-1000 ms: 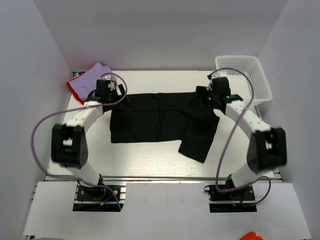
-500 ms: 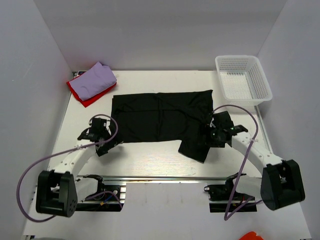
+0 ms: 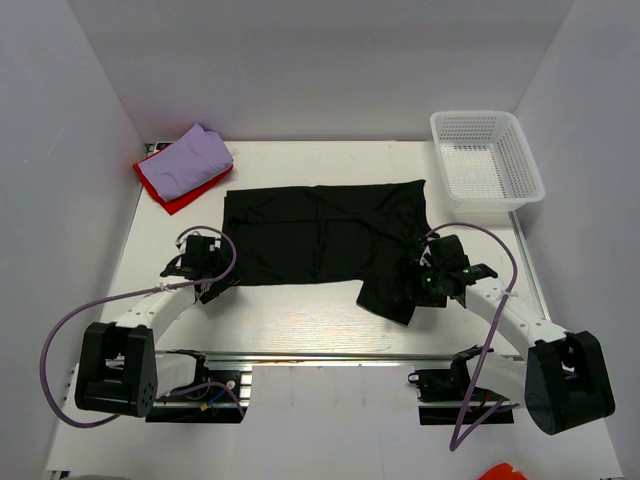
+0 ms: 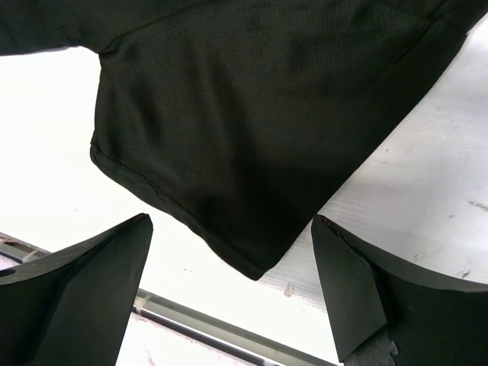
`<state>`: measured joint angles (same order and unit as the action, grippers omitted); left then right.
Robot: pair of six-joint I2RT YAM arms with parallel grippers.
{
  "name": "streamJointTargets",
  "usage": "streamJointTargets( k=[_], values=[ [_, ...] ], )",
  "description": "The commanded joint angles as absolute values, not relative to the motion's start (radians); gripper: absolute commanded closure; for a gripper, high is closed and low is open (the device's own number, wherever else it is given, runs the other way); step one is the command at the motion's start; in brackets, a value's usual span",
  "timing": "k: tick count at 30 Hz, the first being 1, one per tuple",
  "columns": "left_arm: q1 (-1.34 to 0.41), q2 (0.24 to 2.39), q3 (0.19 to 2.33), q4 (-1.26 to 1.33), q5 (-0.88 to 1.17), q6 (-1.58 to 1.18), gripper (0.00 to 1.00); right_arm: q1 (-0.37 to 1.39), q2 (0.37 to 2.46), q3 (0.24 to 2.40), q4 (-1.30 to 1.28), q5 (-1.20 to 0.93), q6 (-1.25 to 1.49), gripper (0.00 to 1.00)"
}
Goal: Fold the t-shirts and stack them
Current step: Grap the side of the flattened tshirt closest away from the robot with both arms
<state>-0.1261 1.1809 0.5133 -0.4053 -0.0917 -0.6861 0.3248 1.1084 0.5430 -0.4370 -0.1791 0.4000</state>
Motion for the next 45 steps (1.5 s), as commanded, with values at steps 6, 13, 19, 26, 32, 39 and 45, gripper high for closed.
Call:
streamJointTargets(
  k=[6,13,19,26,32,39,45],
  values=[
    [-0.121,1.261,0.488,-0.331,-0.144,-0.707,0.47,0.324,1.131,0.523,-0.41,-0.213,0.426,0.1],
    [-0.121,1.305,0.488,-0.313,-0.153,-0.707,0.61,0.327,1.152,0.5,-0.428,-0.241,0.425,0.1],
    [-0.121,1.324,0.497,-0.304,-0.126,-0.707,1.0,0.34,1.149,0.48,-0.414,-0.25,0.451,0.1],
    [-0.121,1.273,0.497,-0.313,-0.126,-0.689,1.0,0.36,1.207,0.446,-0.391,-0.302,0.471,0.14],
    [-0.121,1.223,0.517,-0.354,-0.117,-0.68,1.0,0.382,1.177,0.515,-0.553,-0.211,0.477,0.2],
    [-0.121,1.193,0.517,-0.376,-0.126,-0.68,1.0,0.385,1.14,0.578,-0.739,-0.041,0.621,0.15],
    [-0.121,1.183,0.517,-0.376,-0.126,-0.669,1.0,0.406,1.147,0.532,-0.684,-0.173,0.623,0.18]
  ],
)
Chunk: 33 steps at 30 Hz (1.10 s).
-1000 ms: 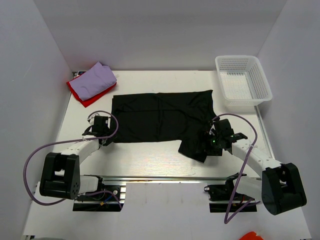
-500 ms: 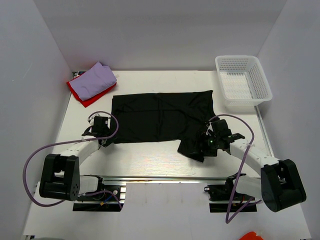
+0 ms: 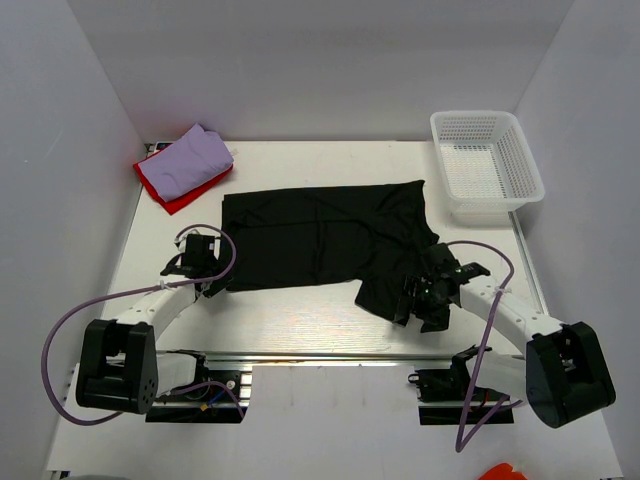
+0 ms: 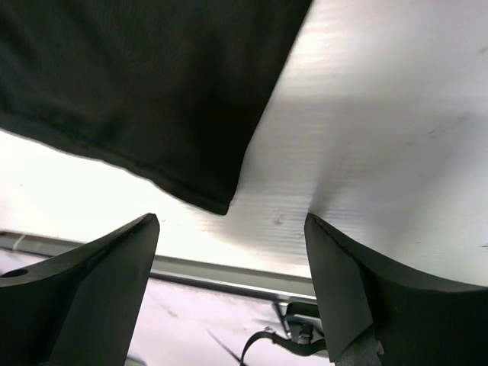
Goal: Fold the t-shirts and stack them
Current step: Grap the side of the flattened tshirt closest away from the robot with both arms
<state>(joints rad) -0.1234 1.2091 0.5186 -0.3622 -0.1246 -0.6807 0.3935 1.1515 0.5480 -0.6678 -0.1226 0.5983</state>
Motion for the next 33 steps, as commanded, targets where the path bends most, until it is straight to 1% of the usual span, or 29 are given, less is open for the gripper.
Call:
streamJointTargets(
  k=[1,5,6,7,10,11,12,13,14,15,16,22,26,33],
  values=[
    [-0.121,1.183,0.517,-0.367,-0.126,-0.669,1.0,0.414,1.152,0.522,-0.655,-0.195,0.621,0.18],
    [-0.121,1.192,0.526,-0.367,-0.126,-0.66,1.0,0.431,1.177,0.529,-0.606,-0.219,0.609,0.23],
    [-0.121,1.192,0.526,-0.358,-0.115,-0.66,1.0,0.428,1.187,0.529,-0.571,-0.225,0.609,0.23],
    [-0.121,1.192,0.526,-0.357,-0.115,-0.66,1.0,0.429,1.19,0.531,-0.563,-0.221,0.609,0.25],
    [-0.121,1.192,0.535,-0.348,-0.104,-0.65,1.0,0.428,1.219,0.537,-0.506,-0.232,0.606,0.45],
    [-0.121,1.192,0.535,-0.36,-0.104,-0.65,1.0,0.431,1.229,0.537,-0.5,-0.25,0.607,0.67],
    [-0.121,1.192,0.535,-0.36,-0.104,-0.65,1.0,0.431,1.235,0.538,-0.494,-0.252,0.606,0.75],
    [-0.121,1.192,0.544,-0.37,-0.104,-0.641,1.0,0.43,1.235,0.548,-0.498,-0.242,0.604,0.8],
    [-0.121,1.183,0.545,-0.37,-0.091,-0.641,1.0,0.426,1.226,0.558,-0.508,-0.232,0.603,0.92],
    [-0.121,1.183,0.545,-0.37,-0.091,-0.632,1.0,0.426,1.226,0.558,-0.508,-0.226,0.606,0.99],
    [-0.121,1.174,0.545,-0.37,-0.091,-0.632,1.0,0.426,1.197,0.563,-0.488,-0.222,0.603,1.0],
    [-0.121,1.163,0.555,-0.37,-0.049,-0.612,1.0,0.422,1.149,0.607,-0.379,-0.239,0.6,1.0],
    [-0.121,1.163,0.59,-0.37,-0.04,-0.603,1.0,0.416,1.195,0.698,-0.362,-0.235,0.572,1.0],
    [-0.121,1.273,0.731,-0.425,-0.04,-0.583,1.0,0.37,1.276,0.823,-0.264,-0.19,0.566,1.0]
  ],
)
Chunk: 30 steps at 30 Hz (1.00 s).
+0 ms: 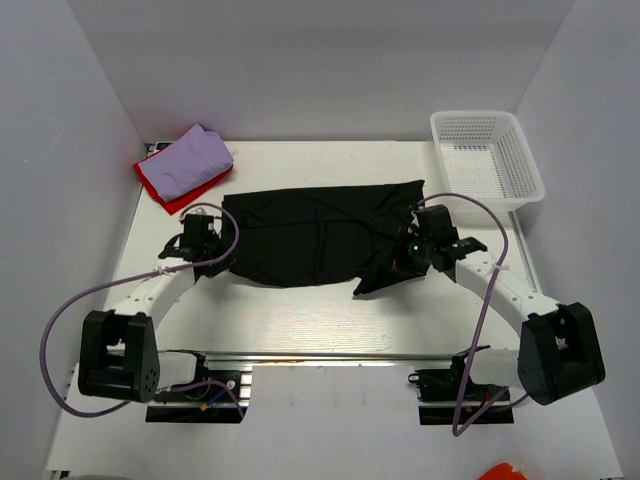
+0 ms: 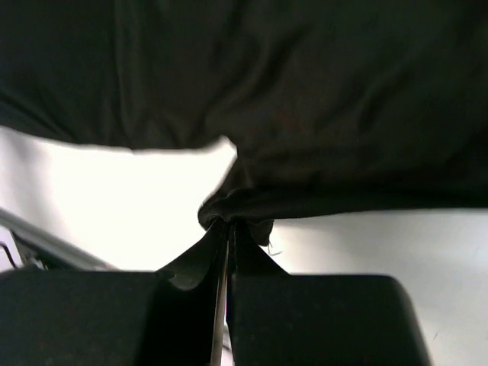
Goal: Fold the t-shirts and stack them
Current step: Grap the side of the flattened tshirt closest away from the robot with both arms, then fold the other side of the tshirt into a rectangle
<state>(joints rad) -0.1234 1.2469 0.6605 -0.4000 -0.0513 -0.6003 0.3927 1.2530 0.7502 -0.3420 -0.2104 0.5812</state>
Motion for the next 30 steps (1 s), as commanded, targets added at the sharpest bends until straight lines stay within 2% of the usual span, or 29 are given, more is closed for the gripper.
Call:
streamJointTargets(
  k=[1,8,16,24,30],
  values=[
    [-0.121,1.308,0.748,-0.425,-0.049,-0.583,1.0,0.364,1.294,0.837,-0.262,-0.177,0.56,1.0],
    [-0.121,1.491,0.943,-0.468,-0.084,-0.627,1.0,0.305,1.393,0.974,-0.229,-0.101,0.548,1.0],
    [-0.091,1.663,1.147,-0.517,-0.135,-0.627,1.0,0.232,1.564,1.13,-0.189,-0.117,0.526,1.0],
    [-0.049,1.759,1.264,-0.529,-0.135,-0.627,1.0,0.181,1.725,1.301,-0.155,-0.224,0.463,1.0],
    [-0.029,1.782,1.285,-0.465,-0.106,-0.607,1.0,0.161,1.792,1.394,-0.173,-0.206,0.416,1.0]
  ],
)
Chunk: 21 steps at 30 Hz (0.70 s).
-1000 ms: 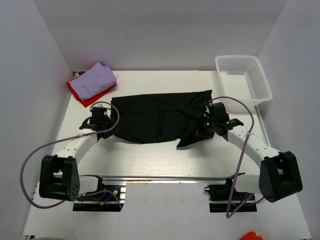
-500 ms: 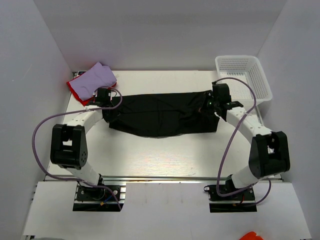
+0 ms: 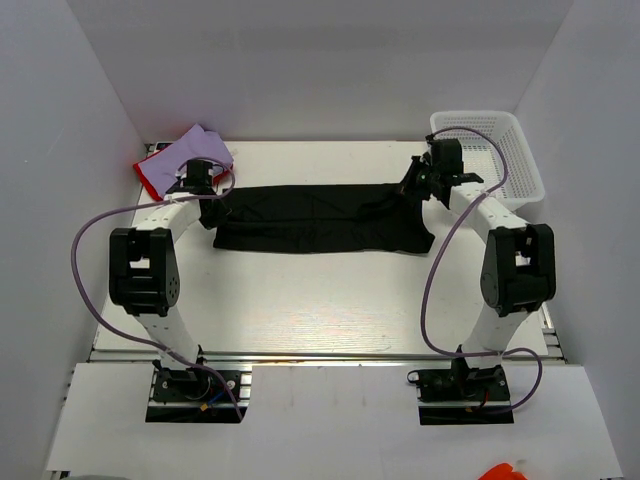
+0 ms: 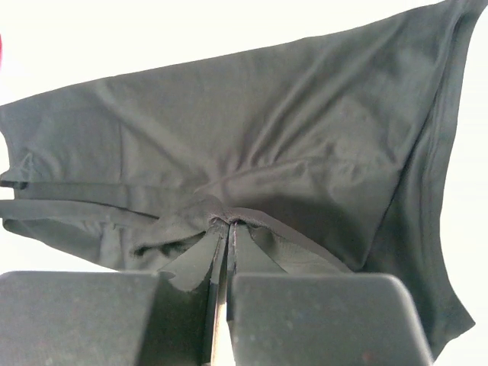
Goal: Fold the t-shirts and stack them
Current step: Fold the other side of the tshirt into a rectangle
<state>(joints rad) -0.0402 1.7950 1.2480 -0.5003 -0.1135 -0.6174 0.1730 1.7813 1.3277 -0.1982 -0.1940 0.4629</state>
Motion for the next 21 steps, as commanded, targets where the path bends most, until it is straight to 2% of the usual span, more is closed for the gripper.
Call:
streamJointTargets(
  k=[1,17,19,21],
  values=[
    [-0.029,1.792,1.285,-0.465,-0.106,-0.598,1.0,0.155,1.796,1.402,-0.173,-0.201,0.411,1.0],
    [-0.02,1.926,1.4,-0.428,-0.095,-0.568,1.0,0.14,2.032,1.667,-0.262,-0.252,0.385,1.0],
    [-0.011,1.947,1.42,-0.428,-0.095,-0.568,0.88,0.138,2.086,1.715,-0.261,-0.252,0.391,1.0],
    [-0.011,1.976,1.45,-0.437,-0.109,-0.577,0.64,0.14,2.137,1.771,-0.262,-0.256,0.388,0.97]
  ],
)
